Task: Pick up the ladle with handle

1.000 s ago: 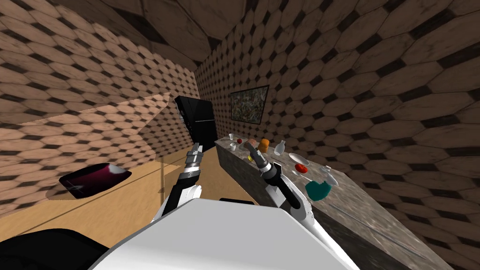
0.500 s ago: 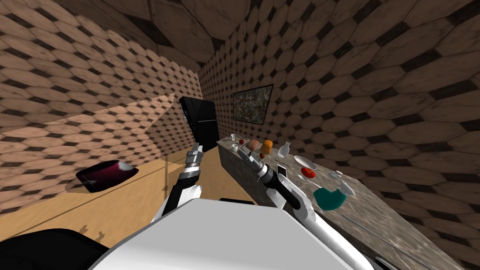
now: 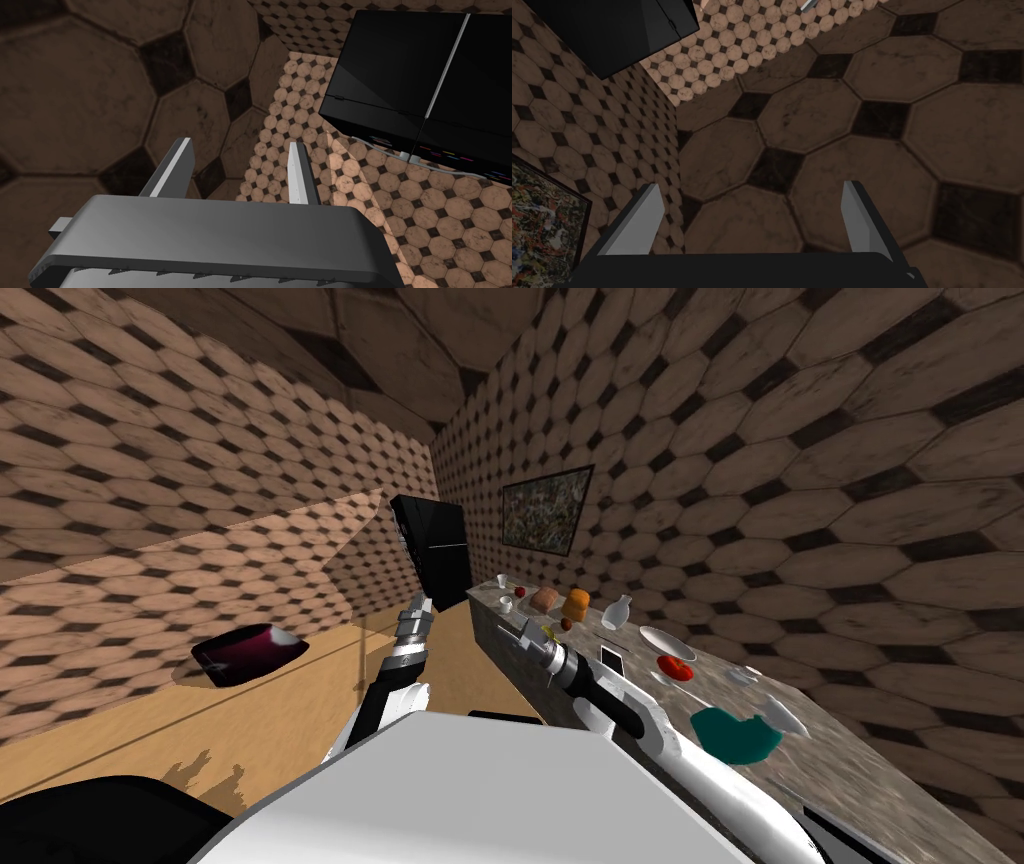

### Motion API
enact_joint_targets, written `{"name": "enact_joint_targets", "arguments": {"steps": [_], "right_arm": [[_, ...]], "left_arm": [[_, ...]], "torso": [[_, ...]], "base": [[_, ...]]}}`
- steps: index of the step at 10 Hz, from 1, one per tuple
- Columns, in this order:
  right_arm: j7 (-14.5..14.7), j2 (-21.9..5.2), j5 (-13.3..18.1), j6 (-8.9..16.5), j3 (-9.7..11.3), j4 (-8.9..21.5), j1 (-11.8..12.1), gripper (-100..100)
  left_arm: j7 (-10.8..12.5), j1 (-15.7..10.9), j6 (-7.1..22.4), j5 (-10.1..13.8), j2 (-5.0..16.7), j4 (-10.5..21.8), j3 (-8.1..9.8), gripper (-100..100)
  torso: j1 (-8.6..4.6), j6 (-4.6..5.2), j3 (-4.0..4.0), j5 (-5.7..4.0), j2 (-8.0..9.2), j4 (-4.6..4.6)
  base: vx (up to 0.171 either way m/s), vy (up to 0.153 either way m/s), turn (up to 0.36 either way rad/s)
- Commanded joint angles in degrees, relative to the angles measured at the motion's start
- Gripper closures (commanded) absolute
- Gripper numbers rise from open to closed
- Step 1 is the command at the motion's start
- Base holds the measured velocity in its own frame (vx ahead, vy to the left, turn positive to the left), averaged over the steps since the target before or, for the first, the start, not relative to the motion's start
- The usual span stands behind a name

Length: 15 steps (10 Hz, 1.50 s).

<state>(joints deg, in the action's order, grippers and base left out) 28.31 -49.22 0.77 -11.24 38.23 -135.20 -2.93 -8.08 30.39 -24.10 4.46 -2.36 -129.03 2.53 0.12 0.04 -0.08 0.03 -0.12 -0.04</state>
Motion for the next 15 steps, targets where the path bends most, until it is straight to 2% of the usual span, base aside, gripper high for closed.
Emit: {"name": "enact_joint_targets", "arguments": {"steps": [1,2,3,4,5,6,7,8,9,10,11,12,13,14,15], "right_arm": [[2.9,-2.9,0.4,1.3,2.9,-0.1,-1.6,-100],[3.0,-4.3,0.4,1.3,3.3,-0.1,-1.6,-100],[5.4,-6.1,0.6,2.7,5.7,-0.1,-3.2,-100],[5.6,-7.6,0.6,2.7,6.0,-0.1,-3.2,-100],[7.7,-9.5,0.7,4.1,8.2,0.1,-4.7,-100],[8.2,-11.4,0.7,4.1,8.7,0.1,-4.7,-100],[10.5,-13.5,0.7,5.5,10.7,0.3,-6.0,-100],[10.9,-14.9,0.7,5.5,11.3,0.3,-6.0,-100],[13.2,-16.9,0.7,6.9,13.4,0.7,-7.3,-100],[13.7,-18.3,0.7,6.9,13.8,0.7,-7.3,-100],[15.9,-20.6,0.6,8.3,15.8,1.1,-8.5,-100],[16.4,-21.6,0.6,8.3,16.2,1.1,-8.5,-100],[18.7,-23.9,0.5,9.8,18.2,1.7,-9.6,-100],[19.2,-24.9,0.5,9.8,18.6,1.7,-9.6,-100],[21.5,-27.1,0.3,11.2,20.8,2.2,-10.6,-100]], "left_arm": [[0.0,0.0,0.0,0.0,0.0,0.0,0.0,0],[0.0,0.0,0.0,0.0,0.0,0.0,0.0,0],[0.0,0.0,0.0,0.0,0.0,0.0,0.0,0],[0.0,0.0,0.0,0.0,0.0,0.0,0.0,0],[0.0,0.0,0.0,0.0,0.0,0.0,0.0,0],[0.0,0.0,0.0,0.0,0.0,0.0,0.0,0],[0.0,0.0,0.0,0.0,0.0,0.0,0.0,0],[0.0,0.0,0.0,0.0,0.0,0.0,0.0,0],[0.0,0.0,0.0,0.0,0.0,0.0,0.0,0],[0.0,0.0,0.0,0.0,0.0,0.0,0.0,0],[0.0,0.0,0.0,0.0,0.0,0.0,0.0,0],[0.0,0.0,0.0,0.0,0.0,0.0,0.0,0],[0.0,0.0,0.0,0.0,0.0,0.0,0.0,0],[0.0,0.0,0.0,0.0,0.0,0.0,0.0,0],[0.0,0.0,0.0,0.0,0.0,0.0,0.0,0]], "torso": [[0.0,0.0,0.0,0.0,0.0,0.0],[0.0,-0.01,-0.01,0.0,-0.02,0.0],[-0.01,0.0,0.0,0.0,0.0,0.0],[0.04,-0.02,0.0,0.0,0.0,0.0],[0.01,0.01,0.01,0.0,0.01,0.0],[0.01,0.0,0.0,0.0,0.0,0.0],[-0.01,0.01,0.01,0.0,0.01,0.0],[0.05,0.0,-0.01,0.01,-0.03,0.0],[0.03,0.0,-0.01,0.0,-0.01,0.0],[0.05,0.0,-0.01,0.01,-0.02,0.0],[0.03,0.02,0.0,0.0,0.0,0.0],[0.06,0.0,-0.01,0.01,-0.02,0.0],[0.03,0.01,0.01,0.0,0.02,0.0],[0.03,0.01,0.01,0.0,0.01,0.0],[0.01,0.0,0.01,0.0,0.02,0.0]], "base": [[0.044,0.023,0.07],[0.036,0.024,0.052],[0.034,0.036,0.094],[0.035,0.03,0.035],[0.043,0.03,0.082],[0.038,0.023,0.037],[0.051,0.041,0.071],[0.039,0.033,0.039],[0.043,0.039,0.076],[0.042,0.033,0.035],[0.047,0.043,0.058],[0.033,0.032,0.037],[0.043,0.036,0.06],[0.035,0.028,0.042],[0.038,0.036,0.079]]}}
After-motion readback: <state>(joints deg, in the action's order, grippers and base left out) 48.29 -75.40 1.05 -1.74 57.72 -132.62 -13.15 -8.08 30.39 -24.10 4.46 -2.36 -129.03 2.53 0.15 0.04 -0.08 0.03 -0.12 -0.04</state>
